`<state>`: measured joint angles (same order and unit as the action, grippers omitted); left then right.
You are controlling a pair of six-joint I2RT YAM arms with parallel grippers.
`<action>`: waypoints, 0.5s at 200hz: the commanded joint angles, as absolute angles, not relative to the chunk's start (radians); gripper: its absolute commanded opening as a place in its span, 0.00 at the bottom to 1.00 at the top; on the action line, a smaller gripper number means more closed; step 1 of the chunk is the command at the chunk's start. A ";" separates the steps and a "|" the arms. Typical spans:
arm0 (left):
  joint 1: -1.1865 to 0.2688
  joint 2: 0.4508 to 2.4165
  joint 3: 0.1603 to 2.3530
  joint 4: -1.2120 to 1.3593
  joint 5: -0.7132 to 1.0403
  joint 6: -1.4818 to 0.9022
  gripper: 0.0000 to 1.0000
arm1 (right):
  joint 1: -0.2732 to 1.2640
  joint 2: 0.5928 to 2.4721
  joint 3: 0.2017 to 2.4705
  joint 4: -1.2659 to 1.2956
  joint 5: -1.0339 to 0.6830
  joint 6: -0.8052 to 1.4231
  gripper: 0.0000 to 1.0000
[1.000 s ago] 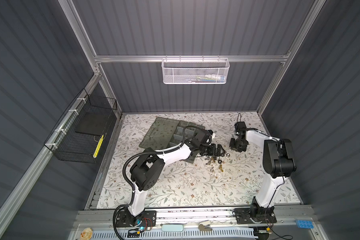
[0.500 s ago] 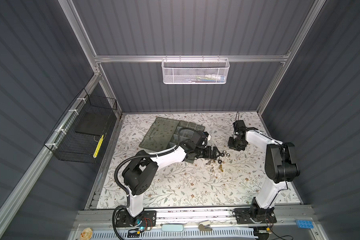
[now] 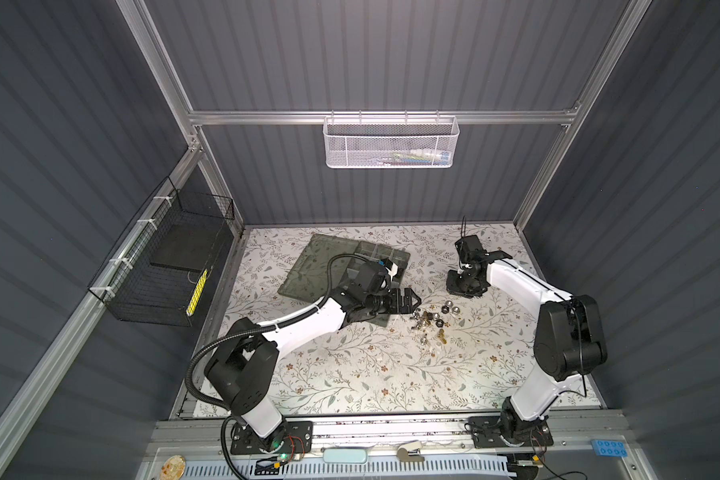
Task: Sort the screws and nuts into containers
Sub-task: 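Lift the silver hex nut with the right gripper toward the box, then carry the silver hex nut over a box compartment and lower it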
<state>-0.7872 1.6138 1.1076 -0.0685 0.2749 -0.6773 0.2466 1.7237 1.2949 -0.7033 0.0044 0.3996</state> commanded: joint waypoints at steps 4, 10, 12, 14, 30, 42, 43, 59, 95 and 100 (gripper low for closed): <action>-0.765 1.546 1.063 -0.107 0.263 -0.689 1.00 | 0.299 1.686 1.359 -0.747 -0.003 0.394 0.20; -0.758 1.531 1.053 -0.112 0.263 -0.689 1.00 | 0.313 1.682 1.368 -0.747 -0.010 0.395 0.20; -0.756 1.525 1.049 -0.113 0.263 -0.689 1.00 | 0.317 1.680 1.371 -0.747 -0.013 0.396 0.20; -0.753 1.521 1.044 -0.115 0.262 -0.689 1.00 | 0.321 1.678 1.374 -0.747 -0.016 0.396 0.20; -0.733 1.482 1.015 -0.131 0.256 -0.691 1.00 | 0.353 1.672 1.401 -0.747 -0.048 0.407 0.20; -0.718 1.456 0.996 -0.147 0.252 -0.695 1.00 | 0.378 1.674 1.422 -0.747 -0.065 0.417 0.20; -0.717 1.453 0.995 -0.148 0.251 -0.695 1.00 | 0.380 1.675 1.424 -0.748 -0.065 0.418 0.20; -0.701 1.432 0.979 -0.169 0.255 -0.701 1.00 | 0.415 1.689 1.457 -0.750 -0.085 0.427 0.20; -0.677 1.375 0.930 -0.171 0.258 -0.723 1.00 | 0.493 1.752 1.540 -0.753 -0.108 0.438 0.20; -0.670 1.367 0.918 -0.163 0.263 -0.730 1.00 | 0.499 1.762 1.555 -0.753 -0.110 0.440 0.20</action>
<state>-0.6876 1.4155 0.9596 -0.1432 0.2600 -0.6994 0.4587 1.7130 1.4948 -0.7338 -0.0795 0.4229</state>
